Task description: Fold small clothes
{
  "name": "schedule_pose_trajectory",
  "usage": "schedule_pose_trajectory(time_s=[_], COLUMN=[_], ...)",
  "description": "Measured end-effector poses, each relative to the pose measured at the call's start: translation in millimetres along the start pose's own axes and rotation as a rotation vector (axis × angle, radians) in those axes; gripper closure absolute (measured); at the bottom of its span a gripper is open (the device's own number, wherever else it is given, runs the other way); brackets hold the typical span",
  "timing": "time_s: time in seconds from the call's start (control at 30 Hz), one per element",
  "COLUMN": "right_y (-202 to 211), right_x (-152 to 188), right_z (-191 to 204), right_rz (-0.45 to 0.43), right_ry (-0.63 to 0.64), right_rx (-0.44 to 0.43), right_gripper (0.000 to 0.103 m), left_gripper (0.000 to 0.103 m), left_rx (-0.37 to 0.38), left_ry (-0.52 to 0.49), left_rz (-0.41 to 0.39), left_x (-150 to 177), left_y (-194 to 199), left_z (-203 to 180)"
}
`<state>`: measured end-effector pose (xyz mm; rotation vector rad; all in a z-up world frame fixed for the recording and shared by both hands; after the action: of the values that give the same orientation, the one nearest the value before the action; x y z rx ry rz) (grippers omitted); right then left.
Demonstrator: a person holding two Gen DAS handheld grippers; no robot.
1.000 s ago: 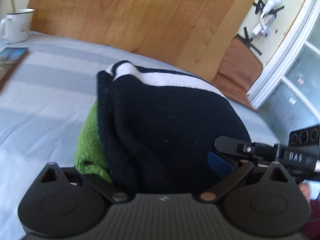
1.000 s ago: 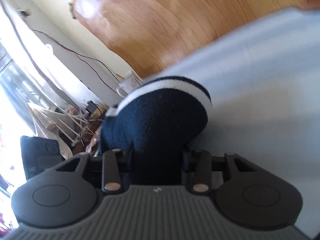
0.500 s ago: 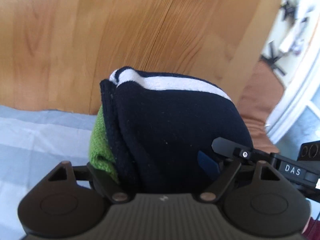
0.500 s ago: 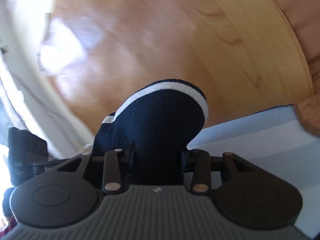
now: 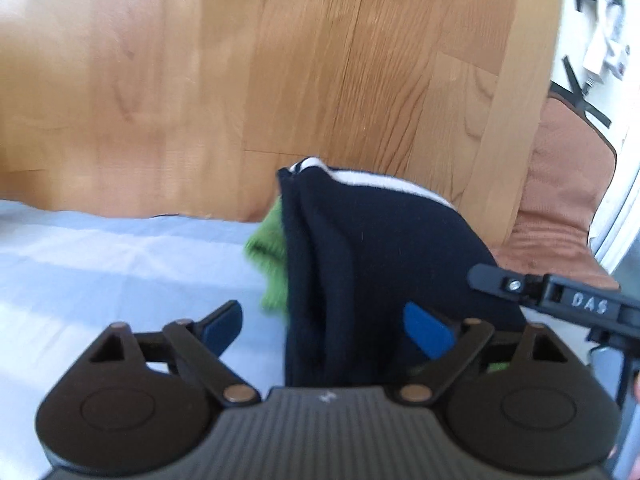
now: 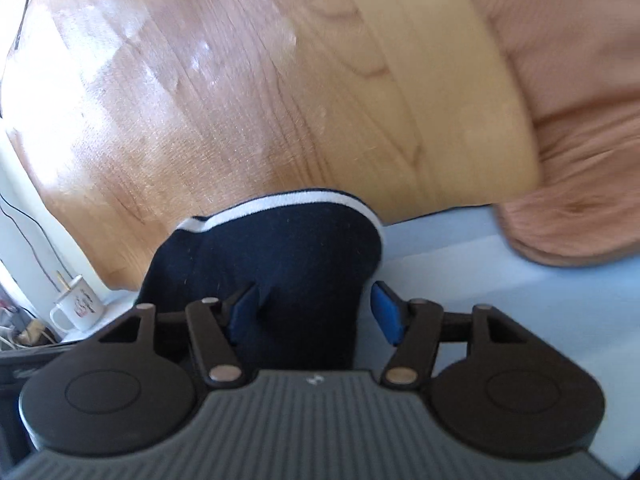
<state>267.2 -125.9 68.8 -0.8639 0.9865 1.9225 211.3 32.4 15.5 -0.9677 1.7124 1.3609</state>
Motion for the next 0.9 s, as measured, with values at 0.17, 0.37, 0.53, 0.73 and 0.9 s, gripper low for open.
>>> schedule_pose_trajectory(time_s=[0.17,0.37,0.53,0.73,0.9], right_y=[69.8,129.3,155.0,154.2,155.1], right_x=[29.8,64.4,77.6,80.3,82.5], right_z=[11.3,27.1,36.7,41.9,40.5], right_rz=[-0.034,-0.09,-0.134,-0.114,-0.106], right_ry=[0.022,0.002,0.015,0.054,0.047], right_rx=[0.058,0.092,0.093,0.098,0.105], right_gripper=[0.038,0.038,0.035,0.033,0.032], left_gripper=[0.009,0.006,0.003,0.003,0.002], left_rx=[-0.064,-0.129,-0.16,-0.195,-0.202], left_ry=[-0.058,-0.123,-0.159,-0.153,-0.144], left_rz=[0.008,-0.032,-0.043,-0.065,-0.058], left_x=[40.1,64.6,77.7,83.1,83.8], left_y=[49.6,92.5,108.8,118.5,117.1], left_z=[-14.6,-28.1,-29.7,-26.5,-24.4])
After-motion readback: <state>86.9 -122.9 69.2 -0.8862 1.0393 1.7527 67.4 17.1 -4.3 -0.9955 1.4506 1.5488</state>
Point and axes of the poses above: each gripper's, at about its wrist camera, not at the fingertips, and y roughly against the way its jaws point, z to its left, x to its underside, the point moved 4 cm from there along -y, roughly the way its jaws point, and after that the axes turned 11 degrees about -z, right-handed, at the moved point
